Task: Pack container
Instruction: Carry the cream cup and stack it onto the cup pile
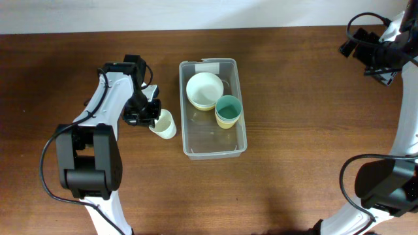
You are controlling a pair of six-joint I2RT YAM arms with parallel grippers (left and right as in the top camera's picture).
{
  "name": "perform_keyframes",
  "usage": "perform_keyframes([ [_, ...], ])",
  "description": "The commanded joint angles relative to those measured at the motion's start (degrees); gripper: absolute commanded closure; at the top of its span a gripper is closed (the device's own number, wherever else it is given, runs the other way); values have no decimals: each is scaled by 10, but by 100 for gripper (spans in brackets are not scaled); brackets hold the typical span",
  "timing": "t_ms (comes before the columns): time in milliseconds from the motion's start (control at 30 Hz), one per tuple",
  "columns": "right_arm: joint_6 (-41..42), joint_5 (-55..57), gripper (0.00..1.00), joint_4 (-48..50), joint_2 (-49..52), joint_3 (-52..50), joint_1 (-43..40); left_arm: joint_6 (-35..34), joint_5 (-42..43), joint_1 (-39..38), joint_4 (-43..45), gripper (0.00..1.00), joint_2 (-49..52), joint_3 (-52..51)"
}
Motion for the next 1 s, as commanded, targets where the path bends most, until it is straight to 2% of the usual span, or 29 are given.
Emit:
perform_keyframes([
  [0, 3, 1, 1, 0, 1, 1, 0, 2, 33, 8, -9, 99, -11, 9],
  [100, 3, 1, 1, 0, 1, 1, 0, 3, 32, 22, -45, 99, -28, 54],
  [233, 3, 1, 1, 0, 1, 1, 0, 3, 34, 30, -132, 99, -70, 217],
  [300, 3, 1, 1, 0, 1, 1, 0, 3, 39, 14, -156, 99, -85, 286],
  [400, 3, 1, 1, 0, 1, 1, 0, 3, 33, -49, -161, 99, -110, 368],
  [567, 3, 1, 1, 0, 1, 1, 0, 5, -24, -179, -121, 99, -104, 370],
  [700, 3, 1, 1, 0, 1, 1, 0, 11, -91, -264, -93, 99, -53, 369],
  [833, 3, 1, 1, 0, 1, 1, 0, 25, -105, -299, -82, 99, -1, 369],
  [967, 3, 1, 1, 0, 1, 1, 0, 25, -105, -301, -83, 99, 43, 369],
])
